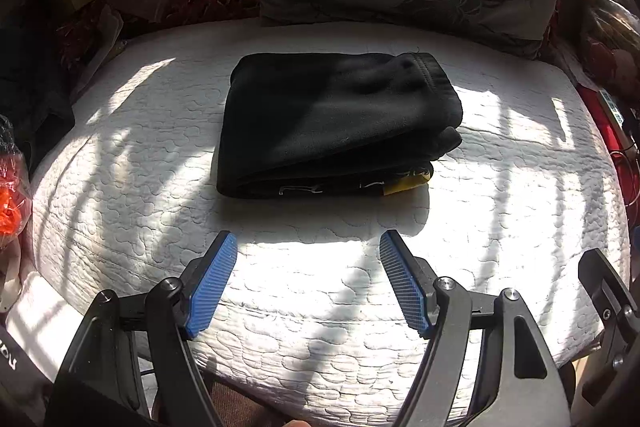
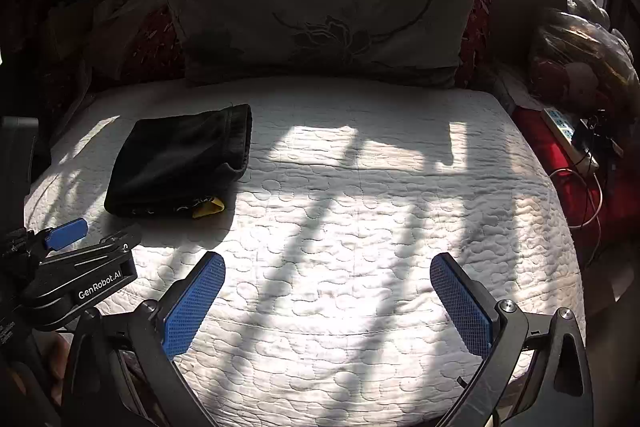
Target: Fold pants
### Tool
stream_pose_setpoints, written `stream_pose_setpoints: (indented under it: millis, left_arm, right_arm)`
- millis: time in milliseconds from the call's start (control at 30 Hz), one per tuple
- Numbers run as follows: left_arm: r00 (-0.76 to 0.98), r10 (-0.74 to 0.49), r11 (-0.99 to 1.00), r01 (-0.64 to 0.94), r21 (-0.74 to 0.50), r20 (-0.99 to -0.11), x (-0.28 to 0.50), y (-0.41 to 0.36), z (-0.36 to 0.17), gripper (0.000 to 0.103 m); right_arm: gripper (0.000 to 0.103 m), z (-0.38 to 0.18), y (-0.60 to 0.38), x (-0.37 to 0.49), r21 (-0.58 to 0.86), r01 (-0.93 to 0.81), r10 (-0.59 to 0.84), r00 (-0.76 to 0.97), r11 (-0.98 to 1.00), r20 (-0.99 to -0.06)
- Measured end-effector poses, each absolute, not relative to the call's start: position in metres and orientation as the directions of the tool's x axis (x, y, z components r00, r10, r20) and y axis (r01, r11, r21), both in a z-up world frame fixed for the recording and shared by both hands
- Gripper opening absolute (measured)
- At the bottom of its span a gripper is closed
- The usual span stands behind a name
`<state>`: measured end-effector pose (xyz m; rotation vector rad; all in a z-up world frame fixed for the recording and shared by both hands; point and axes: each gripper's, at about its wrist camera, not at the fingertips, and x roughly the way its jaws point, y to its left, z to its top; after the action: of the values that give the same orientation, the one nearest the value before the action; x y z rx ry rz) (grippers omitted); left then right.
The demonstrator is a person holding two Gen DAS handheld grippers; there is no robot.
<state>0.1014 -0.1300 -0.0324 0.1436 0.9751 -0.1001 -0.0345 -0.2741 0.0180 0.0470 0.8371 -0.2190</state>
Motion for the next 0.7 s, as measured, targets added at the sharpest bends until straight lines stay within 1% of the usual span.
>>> stream_pose_setpoints:
  millis: [333, 700]
  left_arm:
    - [0.553, -0.006, 0.988, 0.131, 0.08, -0.833, 0.104, -0.123, -0.035, 0.074]
    - [0.548, -0.01, 0.987, 0.137, 0.078, -0.836, 0.105, -0.127, -0.038, 0.074]
  right_arm:
    - [0.103, 0.008, -0.268, -0.024, -0.046, 0.18, -0.152, 0.634, 0.983, -0.758]
    - [0.103, 0.006, -0.287, -0.013, -0.014, 0.221, -0.153, 0.629, 0.975, -0.762]
